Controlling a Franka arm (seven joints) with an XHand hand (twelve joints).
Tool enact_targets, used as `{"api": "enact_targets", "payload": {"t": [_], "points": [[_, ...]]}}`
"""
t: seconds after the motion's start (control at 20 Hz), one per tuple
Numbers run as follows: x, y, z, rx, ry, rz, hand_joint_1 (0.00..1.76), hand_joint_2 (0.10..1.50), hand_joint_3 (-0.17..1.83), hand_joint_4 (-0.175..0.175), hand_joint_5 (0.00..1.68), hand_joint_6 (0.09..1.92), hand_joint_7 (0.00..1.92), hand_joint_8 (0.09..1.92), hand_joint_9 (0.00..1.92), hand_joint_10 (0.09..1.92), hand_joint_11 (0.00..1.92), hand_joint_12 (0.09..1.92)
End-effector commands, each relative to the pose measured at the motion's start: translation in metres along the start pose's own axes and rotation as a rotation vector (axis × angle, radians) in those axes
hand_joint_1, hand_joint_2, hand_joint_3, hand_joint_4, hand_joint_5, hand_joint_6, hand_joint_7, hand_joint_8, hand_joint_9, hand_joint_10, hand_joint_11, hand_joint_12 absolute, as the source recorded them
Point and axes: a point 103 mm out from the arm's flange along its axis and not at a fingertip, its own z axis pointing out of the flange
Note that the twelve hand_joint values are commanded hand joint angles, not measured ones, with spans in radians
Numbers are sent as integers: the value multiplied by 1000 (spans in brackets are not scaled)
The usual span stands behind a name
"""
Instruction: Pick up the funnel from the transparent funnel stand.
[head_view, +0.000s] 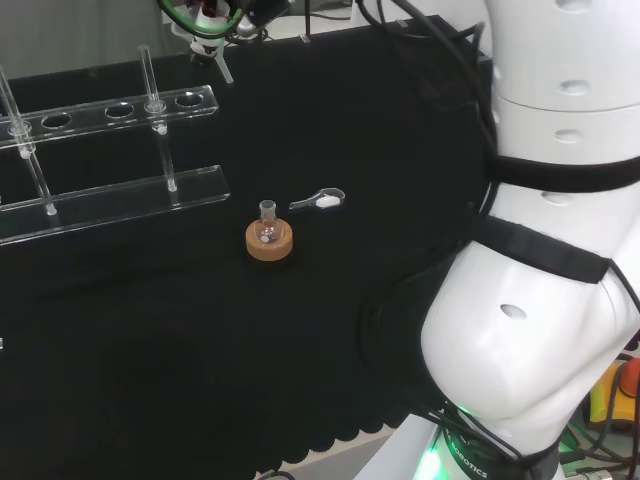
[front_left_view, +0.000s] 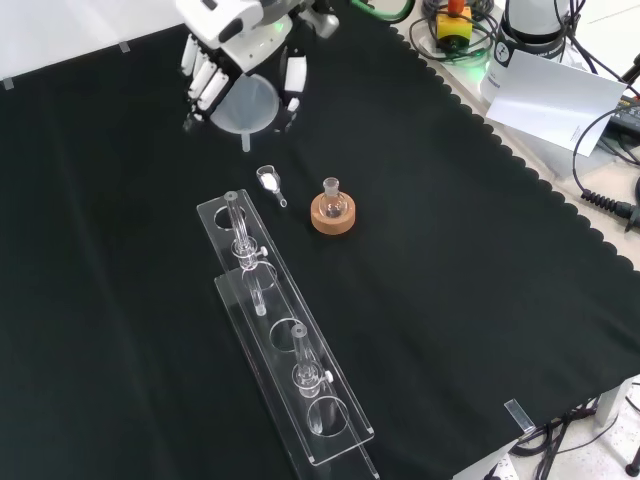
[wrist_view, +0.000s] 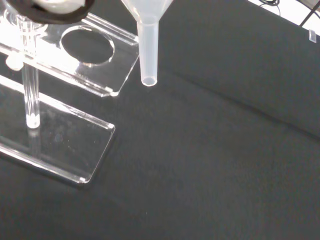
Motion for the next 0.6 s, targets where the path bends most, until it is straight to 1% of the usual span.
{"api": "enact_targets", "payload": {"t": [0.05,0.6], "points": [[-3,-40,9,-25,39,44,746,754,407,-84,529,113,577,741,1024,459,921,1007],[-14,-87,38,-38,97,89,747,753,410,-86,527,115,581,743,1043,457,935,1004]]}}
